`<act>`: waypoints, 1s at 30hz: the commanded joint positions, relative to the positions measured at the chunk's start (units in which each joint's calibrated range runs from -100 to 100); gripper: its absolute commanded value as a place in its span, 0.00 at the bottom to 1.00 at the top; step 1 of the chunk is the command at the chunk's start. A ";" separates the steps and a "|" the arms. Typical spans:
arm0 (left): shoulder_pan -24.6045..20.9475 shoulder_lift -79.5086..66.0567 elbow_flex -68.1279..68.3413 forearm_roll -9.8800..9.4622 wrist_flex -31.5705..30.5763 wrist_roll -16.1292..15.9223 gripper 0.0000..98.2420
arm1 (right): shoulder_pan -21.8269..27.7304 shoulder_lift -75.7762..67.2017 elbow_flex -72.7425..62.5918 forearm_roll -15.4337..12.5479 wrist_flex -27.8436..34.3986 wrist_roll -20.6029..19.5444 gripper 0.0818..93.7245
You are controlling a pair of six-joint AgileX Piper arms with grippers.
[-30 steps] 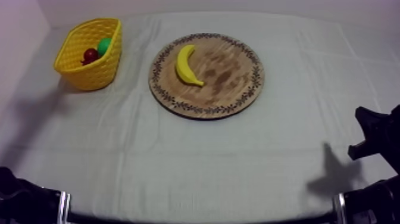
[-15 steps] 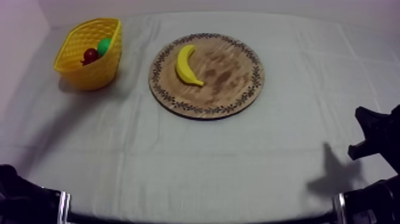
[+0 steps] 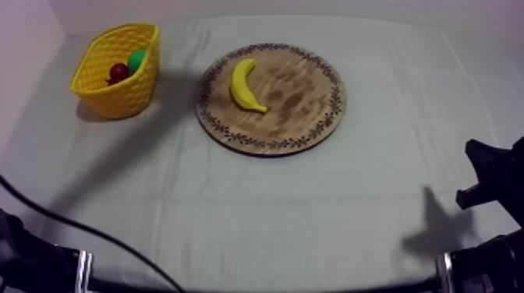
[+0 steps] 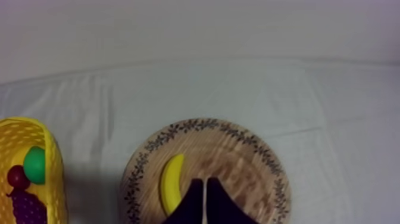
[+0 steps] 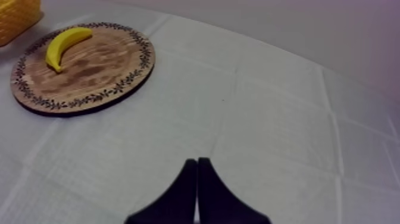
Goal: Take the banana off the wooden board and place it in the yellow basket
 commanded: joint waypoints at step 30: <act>-0.04 10.83 -6.32 3.81 11.04 0.13 0.76 | 0.00 0.00 -0.03 0.00 -0.03 -0.01 0.00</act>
